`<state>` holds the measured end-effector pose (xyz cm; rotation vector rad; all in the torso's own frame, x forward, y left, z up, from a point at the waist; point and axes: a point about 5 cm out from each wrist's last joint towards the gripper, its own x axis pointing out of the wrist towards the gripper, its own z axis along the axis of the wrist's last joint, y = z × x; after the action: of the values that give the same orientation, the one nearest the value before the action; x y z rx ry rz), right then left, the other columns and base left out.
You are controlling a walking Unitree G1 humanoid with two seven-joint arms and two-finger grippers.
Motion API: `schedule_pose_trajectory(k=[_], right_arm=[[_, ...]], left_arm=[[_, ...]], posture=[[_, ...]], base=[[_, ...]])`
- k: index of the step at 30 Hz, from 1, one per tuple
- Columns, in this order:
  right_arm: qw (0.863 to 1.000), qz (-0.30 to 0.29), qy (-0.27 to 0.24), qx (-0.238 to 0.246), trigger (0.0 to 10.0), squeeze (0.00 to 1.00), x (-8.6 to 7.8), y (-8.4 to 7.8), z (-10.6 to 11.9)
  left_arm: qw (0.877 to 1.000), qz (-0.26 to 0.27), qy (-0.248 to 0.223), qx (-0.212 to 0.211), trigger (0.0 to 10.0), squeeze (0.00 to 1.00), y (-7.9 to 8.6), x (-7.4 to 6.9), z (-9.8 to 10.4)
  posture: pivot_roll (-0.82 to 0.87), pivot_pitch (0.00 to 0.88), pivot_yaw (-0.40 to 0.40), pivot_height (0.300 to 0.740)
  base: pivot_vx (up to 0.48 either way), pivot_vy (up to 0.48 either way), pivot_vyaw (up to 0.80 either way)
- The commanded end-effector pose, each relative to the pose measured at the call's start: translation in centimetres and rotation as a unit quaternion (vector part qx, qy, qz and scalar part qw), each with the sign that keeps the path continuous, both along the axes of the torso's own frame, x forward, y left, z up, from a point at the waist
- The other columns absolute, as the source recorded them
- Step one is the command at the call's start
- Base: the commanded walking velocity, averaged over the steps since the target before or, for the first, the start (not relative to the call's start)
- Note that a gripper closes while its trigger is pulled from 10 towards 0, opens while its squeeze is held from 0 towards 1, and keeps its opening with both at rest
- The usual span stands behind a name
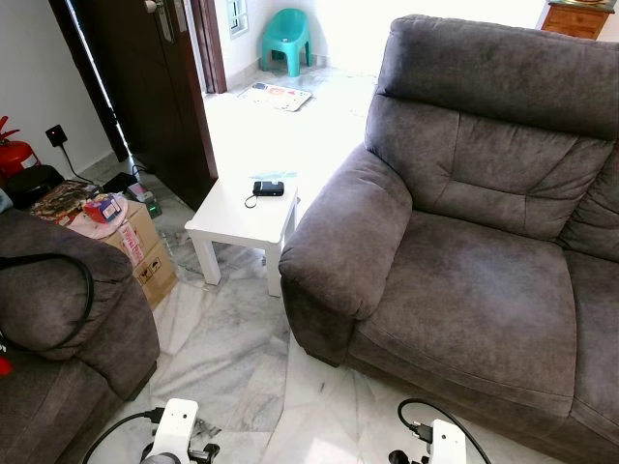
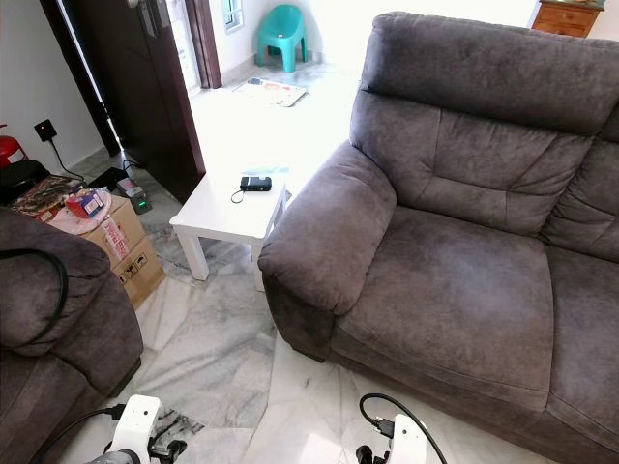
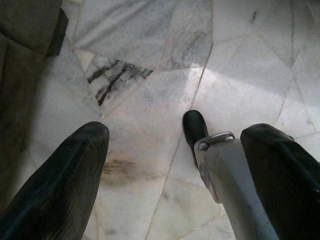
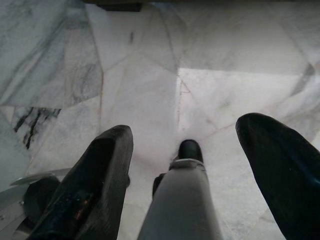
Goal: Move the pillow to the sofa from floor
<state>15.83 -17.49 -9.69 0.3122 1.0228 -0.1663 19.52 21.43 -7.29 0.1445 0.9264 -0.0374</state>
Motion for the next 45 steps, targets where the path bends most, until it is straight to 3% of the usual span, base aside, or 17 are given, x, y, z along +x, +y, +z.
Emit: schedule_pose_trajectory(k=[1,11,25,33,45], right_arm=[[1.000,-0.006,-0.001,-0.010,10.0,0.00,-0.1,-0.7,0.0],[1.000,-0.010,0.008,-0.014,10.0,0.00,-0.3,-0.9,-0.1],[1.000,-0.012,0.010,-0.018,10.0,0.00,-0.4,-0.9,-0.1],[1.000,-0.010,0.013,-0.017,10.0,0.00,-0.6,-0.9,-0.2],[1.000,-0.007,0.014,-0.020,10.0,0.00,-0.6,-0.9,-0.2]], left_arm=[[1.000,-0.005,0.003,0.004,10.0,0.00,0.1,0.1,0.0],[1.000,-0.008,0.000,-0.001,10.0,0.00,-0.2,0.3,0.1],[1.000,-0.012,0.000,-0.008,10.0,0.00,-0.5,0.2,0.0],[1.000,-0.015,0.000,-0.009,10.0,0.00,-0.7,0.2,0.0],[1.000,-0.016,0.000,-0.011,10.0,0.00,-0.9,0.2,-0.1]], posture=[[-0.03,0.000,-0.005,0.740],[-0.03,0.000,-0.007,0.740],[-0.03,0.000,-0.009,0.740],[-0.03,0.000,-0.010,0.740],[-0.03,0.000,-0.013,0.740]], base=[[0.000,-0.352,0.00],[0.000,-0.347,-0.48],[0.000,-0.335,0.00],[0.000,-0.325,-0.76],[0.000,-0.325,0.00]])
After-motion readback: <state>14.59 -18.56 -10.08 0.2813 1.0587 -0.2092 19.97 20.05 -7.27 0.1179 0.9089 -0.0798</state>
